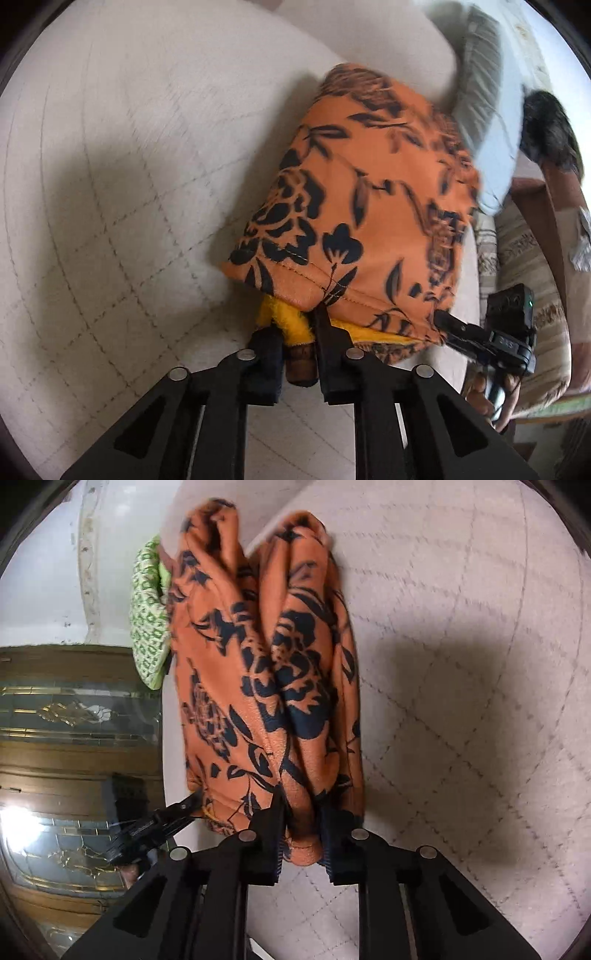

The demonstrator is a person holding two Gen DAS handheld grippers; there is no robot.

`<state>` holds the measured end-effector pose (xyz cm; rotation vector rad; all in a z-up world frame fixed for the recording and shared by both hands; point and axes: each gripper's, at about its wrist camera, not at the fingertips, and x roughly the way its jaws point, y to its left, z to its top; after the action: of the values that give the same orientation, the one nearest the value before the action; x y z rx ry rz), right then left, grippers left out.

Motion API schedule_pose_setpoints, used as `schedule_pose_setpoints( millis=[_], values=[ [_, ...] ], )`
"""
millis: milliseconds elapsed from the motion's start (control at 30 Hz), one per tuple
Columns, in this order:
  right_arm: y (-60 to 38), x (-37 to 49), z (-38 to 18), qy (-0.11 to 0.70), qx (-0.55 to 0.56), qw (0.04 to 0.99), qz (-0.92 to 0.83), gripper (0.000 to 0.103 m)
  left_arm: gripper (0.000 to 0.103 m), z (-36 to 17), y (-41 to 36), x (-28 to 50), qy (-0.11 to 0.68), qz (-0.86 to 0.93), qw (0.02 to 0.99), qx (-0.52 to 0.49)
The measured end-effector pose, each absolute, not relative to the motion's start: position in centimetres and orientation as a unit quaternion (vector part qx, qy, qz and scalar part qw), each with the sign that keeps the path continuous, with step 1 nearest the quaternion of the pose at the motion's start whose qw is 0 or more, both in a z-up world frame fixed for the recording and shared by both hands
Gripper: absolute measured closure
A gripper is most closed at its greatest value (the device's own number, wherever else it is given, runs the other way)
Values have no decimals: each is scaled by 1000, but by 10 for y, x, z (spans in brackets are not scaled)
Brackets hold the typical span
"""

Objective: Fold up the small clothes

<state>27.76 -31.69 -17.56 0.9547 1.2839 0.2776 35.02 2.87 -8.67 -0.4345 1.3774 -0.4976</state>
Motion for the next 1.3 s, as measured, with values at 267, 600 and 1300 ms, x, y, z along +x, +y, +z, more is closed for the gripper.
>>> schedule_pose_setpoints(
  millis=[267, 600, 1300],
  values=[
    [-355, 260, -163, 527, 456, 706, 126, 40, 46, -49, 51, 350, 557, -232, 764, -228],
    [-319, 273, -178, 571, 423, 696, 104, 58, 52, -105, 36, 350, 618, -200, 725, -228],
    [-325, 273, -165, 577, 366, 726, 80, 67, 68, -68, 13, 322, 598, -190, 775, -69]
  ],
)
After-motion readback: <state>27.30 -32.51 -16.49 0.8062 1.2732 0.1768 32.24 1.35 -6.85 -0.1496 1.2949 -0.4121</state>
